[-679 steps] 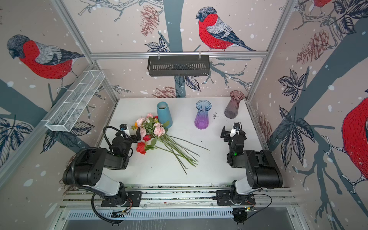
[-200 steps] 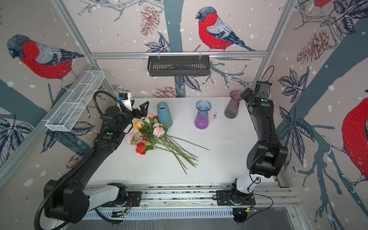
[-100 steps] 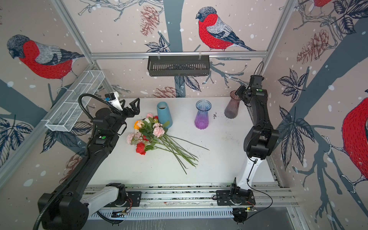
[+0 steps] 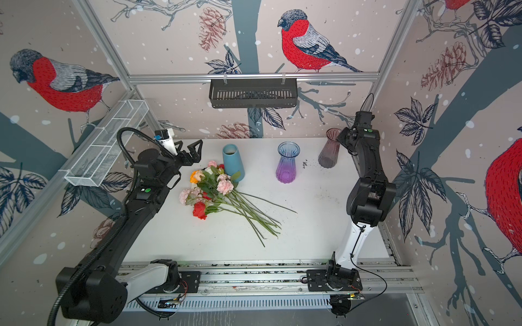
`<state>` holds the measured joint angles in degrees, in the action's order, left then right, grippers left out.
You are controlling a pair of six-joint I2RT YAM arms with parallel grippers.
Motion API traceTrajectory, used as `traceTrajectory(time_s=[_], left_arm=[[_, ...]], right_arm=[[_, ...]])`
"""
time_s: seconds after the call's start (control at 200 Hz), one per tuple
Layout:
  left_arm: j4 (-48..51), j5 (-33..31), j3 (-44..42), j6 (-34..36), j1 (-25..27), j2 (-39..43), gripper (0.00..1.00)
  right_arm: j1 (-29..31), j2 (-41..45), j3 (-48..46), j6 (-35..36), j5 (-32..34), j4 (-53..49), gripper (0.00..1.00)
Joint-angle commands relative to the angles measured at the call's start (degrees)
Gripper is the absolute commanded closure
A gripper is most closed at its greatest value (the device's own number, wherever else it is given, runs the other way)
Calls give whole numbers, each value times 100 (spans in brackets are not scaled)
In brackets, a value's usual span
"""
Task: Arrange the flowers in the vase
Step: 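Carry the mauve vase nearer the robot, set it down, open right gripper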
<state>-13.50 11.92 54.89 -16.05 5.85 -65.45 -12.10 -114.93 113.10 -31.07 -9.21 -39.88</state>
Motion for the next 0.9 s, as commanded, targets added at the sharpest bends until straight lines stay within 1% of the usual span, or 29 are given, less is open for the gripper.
traceTrajectory(time_s=[0.0, 0.07, 0.09, 0.125, 0.17, 0.205, 0.39, 0.51, 0.605, 0.735, 0.896], left_arm=[[-184, 67, -64, 144, -5, 66, 2], [-197, 25, -92, 182, 0, 90, 2], [-191, 22, -88, 191, -4, 96, 2], [-185, 18, -91, 192, -5, 86, 2], [-197, 36, -93, 204, -5, 85, 2], [-197, 46, -93, 200, -7, 72, 2], [-205, 64, -92, 191, -5, 48, 2], [-221, 103, -93, 186, -3, 59, 2], [-291, 194, -132, 209, -5, 105, 2], [-356, 188, -189, 240, -4, 113, 2], [-316, 214, -158, 254, -5, 33, 2]], right_arm=[[-58, -242, 232, 81, -202, -7, 61], [-65, -370, 422, 92, -288, -185, 76], [-57, -364, 405, 92, -299, -185, 78], [-48, -309, 326, 88, -311, -152, 82], [-47, -163, 169, 56, -311, -65, 91], [-47, -5, -17, 28, -284, 24, 95], [-52, 1170, -1153, -77, -152, 451, 97], [-47, 2018, -1957, -166, -445, 575, 98], [37, 2763, -2635, -271, -483, 684, 99], [389, 3623, -3248, -373, -254, 626, 99], [957, 4251, -3665, -304, 153, 291, 99]])
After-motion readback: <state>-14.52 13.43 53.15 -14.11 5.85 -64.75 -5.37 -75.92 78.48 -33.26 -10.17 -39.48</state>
